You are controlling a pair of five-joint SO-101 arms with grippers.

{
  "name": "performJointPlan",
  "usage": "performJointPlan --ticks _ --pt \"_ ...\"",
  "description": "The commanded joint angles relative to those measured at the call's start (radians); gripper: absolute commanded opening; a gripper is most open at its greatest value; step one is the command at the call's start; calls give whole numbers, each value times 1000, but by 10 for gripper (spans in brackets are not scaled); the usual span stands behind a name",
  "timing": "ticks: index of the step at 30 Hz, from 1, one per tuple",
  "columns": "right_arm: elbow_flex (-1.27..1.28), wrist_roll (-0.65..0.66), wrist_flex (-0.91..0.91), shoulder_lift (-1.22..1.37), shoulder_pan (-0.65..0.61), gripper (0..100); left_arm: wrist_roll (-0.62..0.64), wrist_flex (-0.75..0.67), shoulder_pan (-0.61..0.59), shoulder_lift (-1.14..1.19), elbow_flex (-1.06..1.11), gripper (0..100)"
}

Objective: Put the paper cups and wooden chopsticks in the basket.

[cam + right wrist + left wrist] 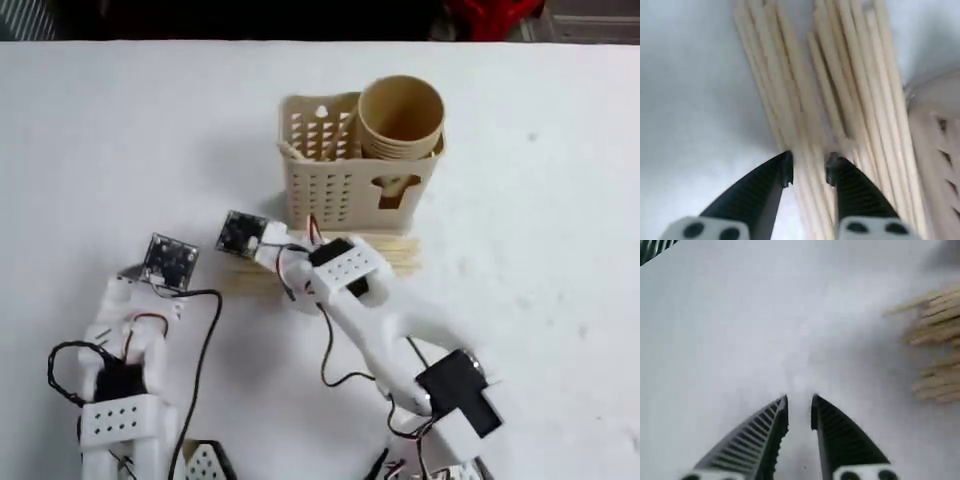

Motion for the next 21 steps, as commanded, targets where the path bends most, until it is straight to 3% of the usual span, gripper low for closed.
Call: performJointPlan --ticks 1,17,21 --pt "-2 14 42 16 25 45 -8 3 15 -12 -3 95" --pt "20 -40 185 -263 31 45 -8 2 15 -12 -3 96" --pt "94 66 185 -263 -19 44 -8 2 15 -12 -3 96"
